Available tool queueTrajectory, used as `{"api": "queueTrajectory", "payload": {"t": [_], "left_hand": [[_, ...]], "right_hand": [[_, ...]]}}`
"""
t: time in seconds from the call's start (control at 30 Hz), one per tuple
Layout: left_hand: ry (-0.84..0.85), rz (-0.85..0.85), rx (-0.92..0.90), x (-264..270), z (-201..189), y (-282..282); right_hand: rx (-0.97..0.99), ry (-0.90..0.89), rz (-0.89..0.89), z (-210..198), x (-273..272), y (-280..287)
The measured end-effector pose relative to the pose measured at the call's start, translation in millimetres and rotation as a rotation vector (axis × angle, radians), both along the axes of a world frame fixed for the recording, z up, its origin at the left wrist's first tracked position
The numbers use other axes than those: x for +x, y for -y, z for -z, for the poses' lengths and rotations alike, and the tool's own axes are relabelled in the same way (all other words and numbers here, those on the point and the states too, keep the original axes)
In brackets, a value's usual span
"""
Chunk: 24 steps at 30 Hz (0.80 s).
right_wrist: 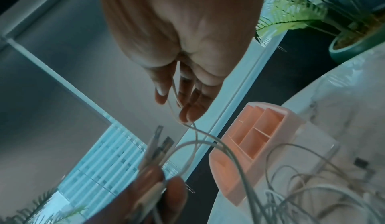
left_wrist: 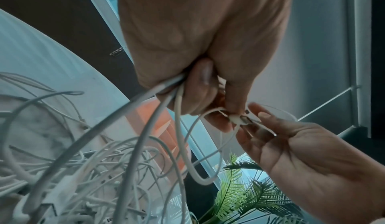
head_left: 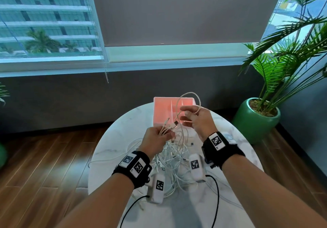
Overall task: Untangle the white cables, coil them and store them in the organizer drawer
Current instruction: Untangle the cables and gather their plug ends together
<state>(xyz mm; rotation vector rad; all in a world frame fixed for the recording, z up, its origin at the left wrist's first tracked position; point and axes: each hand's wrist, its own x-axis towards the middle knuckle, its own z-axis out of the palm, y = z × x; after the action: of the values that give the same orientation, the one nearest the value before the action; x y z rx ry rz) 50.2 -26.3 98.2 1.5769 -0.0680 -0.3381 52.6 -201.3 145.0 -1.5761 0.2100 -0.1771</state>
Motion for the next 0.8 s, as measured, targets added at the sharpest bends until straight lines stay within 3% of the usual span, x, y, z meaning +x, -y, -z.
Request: {"api": "queueTrajectory", "payload": {"t": [0.13, 0.27, 0.33, 0.43, 0.5, 0.6, 0.7, 0.8], "left_hand": [[-0.010, 0.017, 0.087, -2, 11, -18], [-0.092, -0.176, 0.079, 4, 28, -43], [-0.130, -0.239, -0.001, 6, 33, -54], [-0.125, -0.296, -0.081, 9, 33, -67], [-0.091, -0.344, -0.123, 10, 26, -72], [-0.056, -0.382, -0.251, 11, 10, -79], [-0.040, -0.386, -0.415, 12, -10, -83], [-0.011, -0.354, -0.475, 12, -28, -77]], "right_hand": [[0.006, 0.045, 0.137, -6, 10, 17], [0.060, 0.160, 0.320, -31, 23, 59], [-0.047, 0.180, 0.374, -37, 26, 81], [-0.415, 0.154, 0.410, -44, 17, 107], [-0.736, 0.047, 0.400, -45, 4, 125], [-0.989, -0.182, 0.303, -27, -23, 159], [-1.115, -0.521, 0.193, 10, -55, 191], [-1.121, -0.758, 0.028, 60, -86, 205]]}}
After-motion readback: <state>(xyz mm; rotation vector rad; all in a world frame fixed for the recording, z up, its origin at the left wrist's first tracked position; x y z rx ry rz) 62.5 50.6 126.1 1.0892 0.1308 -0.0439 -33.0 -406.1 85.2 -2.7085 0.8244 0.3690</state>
